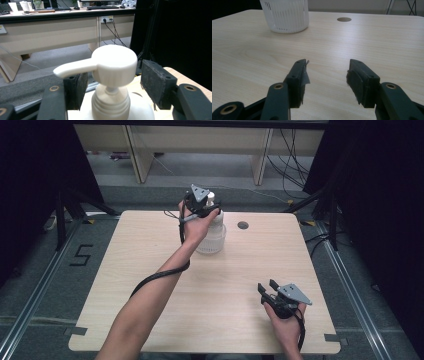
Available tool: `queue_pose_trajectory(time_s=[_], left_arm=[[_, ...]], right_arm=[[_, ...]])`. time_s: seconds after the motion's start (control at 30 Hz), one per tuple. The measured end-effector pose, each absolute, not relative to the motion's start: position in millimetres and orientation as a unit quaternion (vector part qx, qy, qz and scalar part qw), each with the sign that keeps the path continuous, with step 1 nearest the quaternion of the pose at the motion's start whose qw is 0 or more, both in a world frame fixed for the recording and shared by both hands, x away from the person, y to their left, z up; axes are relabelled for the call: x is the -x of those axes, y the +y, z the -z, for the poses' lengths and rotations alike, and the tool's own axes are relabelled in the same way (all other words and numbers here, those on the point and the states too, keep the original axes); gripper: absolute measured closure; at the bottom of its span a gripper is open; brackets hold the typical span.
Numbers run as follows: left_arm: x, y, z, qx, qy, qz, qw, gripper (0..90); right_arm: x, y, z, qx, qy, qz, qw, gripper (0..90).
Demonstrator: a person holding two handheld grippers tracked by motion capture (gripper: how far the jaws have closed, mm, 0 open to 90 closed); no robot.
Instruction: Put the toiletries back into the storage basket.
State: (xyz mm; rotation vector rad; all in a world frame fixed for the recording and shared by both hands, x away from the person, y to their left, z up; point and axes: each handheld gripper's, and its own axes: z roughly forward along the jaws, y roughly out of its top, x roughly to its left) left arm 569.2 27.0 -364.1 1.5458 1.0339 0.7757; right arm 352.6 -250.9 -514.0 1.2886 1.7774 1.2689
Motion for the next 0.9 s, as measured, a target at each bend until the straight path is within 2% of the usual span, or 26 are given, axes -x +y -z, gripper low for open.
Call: queue_pose_trajectory(time_s=[0.9], left_arm=[[-533.0, 55.0, 355.7, -0.655, 0.426, -0.319, 0.535, 36.5]], right_arm=[[-352.1, -249.7, 513.9, -0.487, 0.665, -0.485, 0.291, 49.7]])
